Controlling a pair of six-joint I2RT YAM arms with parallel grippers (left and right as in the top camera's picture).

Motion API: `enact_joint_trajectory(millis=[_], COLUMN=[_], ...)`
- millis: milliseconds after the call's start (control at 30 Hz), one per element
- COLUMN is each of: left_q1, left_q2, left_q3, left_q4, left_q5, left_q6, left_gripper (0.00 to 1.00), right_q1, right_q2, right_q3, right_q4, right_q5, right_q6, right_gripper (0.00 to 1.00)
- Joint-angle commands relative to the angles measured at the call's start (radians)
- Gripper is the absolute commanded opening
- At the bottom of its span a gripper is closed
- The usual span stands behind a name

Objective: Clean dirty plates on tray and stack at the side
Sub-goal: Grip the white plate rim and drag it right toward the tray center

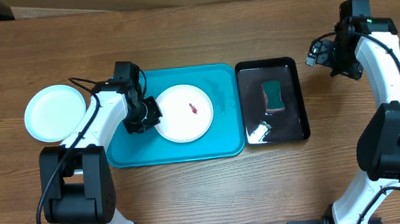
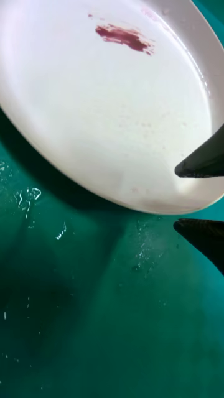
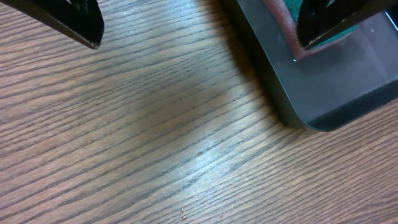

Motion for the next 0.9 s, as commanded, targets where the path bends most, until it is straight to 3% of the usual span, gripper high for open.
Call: enact_joint_trajectory(millis=[0, 267, 700, 867], left_q1=[-0.003, -0.005, -0.010, -0.015], left_q2=[-0.022, -0.022, -0.021, -0.021], left_q3=[-0.007, -0.010, -0.063, -0.063], left_q4=[0.003, 0.006, 0.097, 0.117], left_q5=[-0.045, -0.081, -0.096, -0.095], left_q6=[-0.016, -0.015, -0.015, 0.043], left_gripper=[0.24, 0.25, 0.19, 0.17], right_q1=[-0.001, -0.001, -0.001, -0.001], right_q2=[-0.006, -0.006, -0.006, -0.006], right_q3=[0.006, 0.006, 0.007, 0.006], right_q4=[0.006, 0.006, 0.006, 0.006], right_q5=[0.003, 0.003, 0.003, 0.003], right_q6=[0.004, 0.004, 0.004, 0.004], right_gripper=[1.00, 1.00, 1.00, 1.00])
